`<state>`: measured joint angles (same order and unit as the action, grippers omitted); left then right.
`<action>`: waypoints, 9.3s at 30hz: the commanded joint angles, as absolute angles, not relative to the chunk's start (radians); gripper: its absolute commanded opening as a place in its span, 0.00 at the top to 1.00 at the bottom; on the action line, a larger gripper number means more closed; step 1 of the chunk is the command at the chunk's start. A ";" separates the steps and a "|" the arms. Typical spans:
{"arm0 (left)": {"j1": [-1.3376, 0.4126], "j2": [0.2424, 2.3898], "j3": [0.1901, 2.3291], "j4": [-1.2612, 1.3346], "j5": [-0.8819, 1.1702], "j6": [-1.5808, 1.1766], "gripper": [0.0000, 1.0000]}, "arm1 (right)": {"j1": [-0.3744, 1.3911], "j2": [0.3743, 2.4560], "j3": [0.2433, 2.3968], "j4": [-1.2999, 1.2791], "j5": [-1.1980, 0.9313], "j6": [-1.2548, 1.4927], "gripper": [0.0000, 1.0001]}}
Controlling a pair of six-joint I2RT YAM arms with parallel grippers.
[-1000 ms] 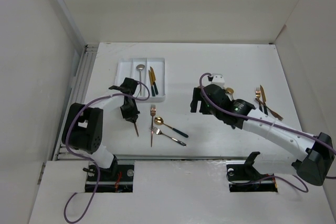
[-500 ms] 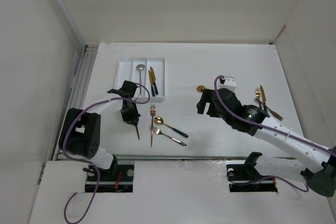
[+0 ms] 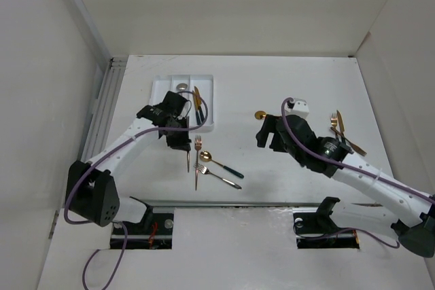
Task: Sort the eating utensils into containers
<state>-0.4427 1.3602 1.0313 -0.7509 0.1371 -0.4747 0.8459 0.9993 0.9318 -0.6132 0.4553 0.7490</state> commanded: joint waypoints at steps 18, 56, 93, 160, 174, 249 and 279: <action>-0.381 1.871 1.692 -0.480 0.170 -0.364 1.00 | 0.766 1.334 1.166 -0.394 0.365 0.531 0.05; -0.172 1.565 1.629 -0.569 -0.172 -0.325 0.54 | 0.963 1.561 1.051 -0.419 0.054 0.230 0.38; 0.189 1.147 1.333 -0.488 -0.144 -0.304 0.45 | 1.003 1.709 1.304 -0.531 0.262 0.324 1.00; -0.196 1.296 1.204 -0.485 0.046 -0.138 0.54 | 1.141 1.555 1.000 -0.391 0.120 0.373 0.18; -0.196 1.210 1.117 -0.448 0.037 -0.120 0.50 | 1.141 1.784 1.108 -0.368 0.183 0.341 0.34; -0.299 1.407 1.393 -0.437 0.537 0.015 1.00 | 0.855 1.713 1.655 -0.206 0.259 0.798 0.79; 0.017 1.936 1.469 -0.307 0.189 0.086 1.00 | 0.615 1.812 1.707 -0.272 0.161 0.586 0.24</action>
<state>0.0174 1.9278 1.3933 -0.3305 0.1833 0.0689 0.6250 1.8275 1.6695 -0.2871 0.1707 0.6037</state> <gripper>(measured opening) 0.025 0.758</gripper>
